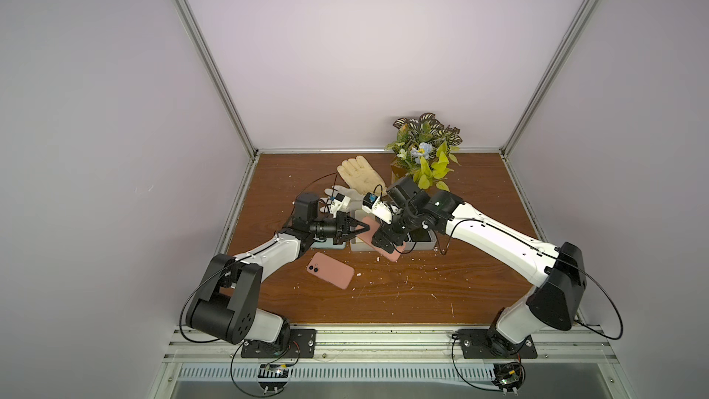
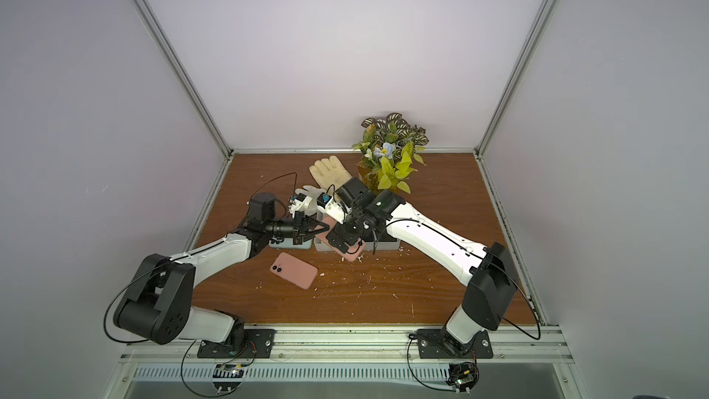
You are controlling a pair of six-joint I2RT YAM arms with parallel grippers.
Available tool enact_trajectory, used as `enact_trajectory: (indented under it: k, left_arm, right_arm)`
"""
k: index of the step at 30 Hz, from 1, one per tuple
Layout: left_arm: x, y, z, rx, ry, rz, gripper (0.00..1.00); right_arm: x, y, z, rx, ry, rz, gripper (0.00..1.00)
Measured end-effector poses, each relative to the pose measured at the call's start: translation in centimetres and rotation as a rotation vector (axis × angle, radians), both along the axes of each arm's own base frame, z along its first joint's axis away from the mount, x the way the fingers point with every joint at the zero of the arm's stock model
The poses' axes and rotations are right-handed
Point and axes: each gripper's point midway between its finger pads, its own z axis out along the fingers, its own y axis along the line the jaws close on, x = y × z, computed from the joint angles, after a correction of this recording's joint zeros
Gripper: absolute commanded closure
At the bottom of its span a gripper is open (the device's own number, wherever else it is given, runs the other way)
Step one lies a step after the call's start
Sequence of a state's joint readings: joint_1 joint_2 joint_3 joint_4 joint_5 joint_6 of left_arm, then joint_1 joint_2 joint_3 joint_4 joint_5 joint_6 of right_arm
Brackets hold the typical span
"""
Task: Take the phone out of the storage box
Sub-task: Place the phone at the center of the board.
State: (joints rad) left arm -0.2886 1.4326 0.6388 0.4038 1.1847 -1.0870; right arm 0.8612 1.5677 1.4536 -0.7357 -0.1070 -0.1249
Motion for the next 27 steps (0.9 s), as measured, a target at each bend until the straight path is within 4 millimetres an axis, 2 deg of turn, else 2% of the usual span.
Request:
enact_trajectory:
  k: [5,8,12,15,20,27]
  left_arm:
    - [-0.2,0.4,-0.2,0.009,-0.022,0.044,1.0]
    - [-0.7,0.7,-0.4,0.023,-0.045,0.078,1.0]
    - [-2.5,0.6,-1.6,0.065,-0.063,0.123,1.0]
    - [-4.5,-0.1,-2.6,0.1,-0.078,0.142,1.0]
    - [-7.2,-0.6,-4.5,0.153,-0.076,0.205,1.0]
    - [-8.9,-0.5,-8.4,0.259,-0.026,0.269,1.0]
  right_arm:
    - [-0.5,-1.7,4.0,0.142,-0.038,-0.086,0.01]
    - [-0.2,-3.5,6.7,0.252,-0.075,-0.172,0.01]
    - [0.3,-6.1,9.3,0.387,-0.116,-0.299,0.01]
    - [0.7,-7.8,10.3,0.45,-0.139,-0.375,0.01]
    - [1.5,-8.3,10.0,0.459,-0.124,-0.419,0.01]
    - [1.9,-8.1,6.7,0.385,-0.051,-0.447,0.01]
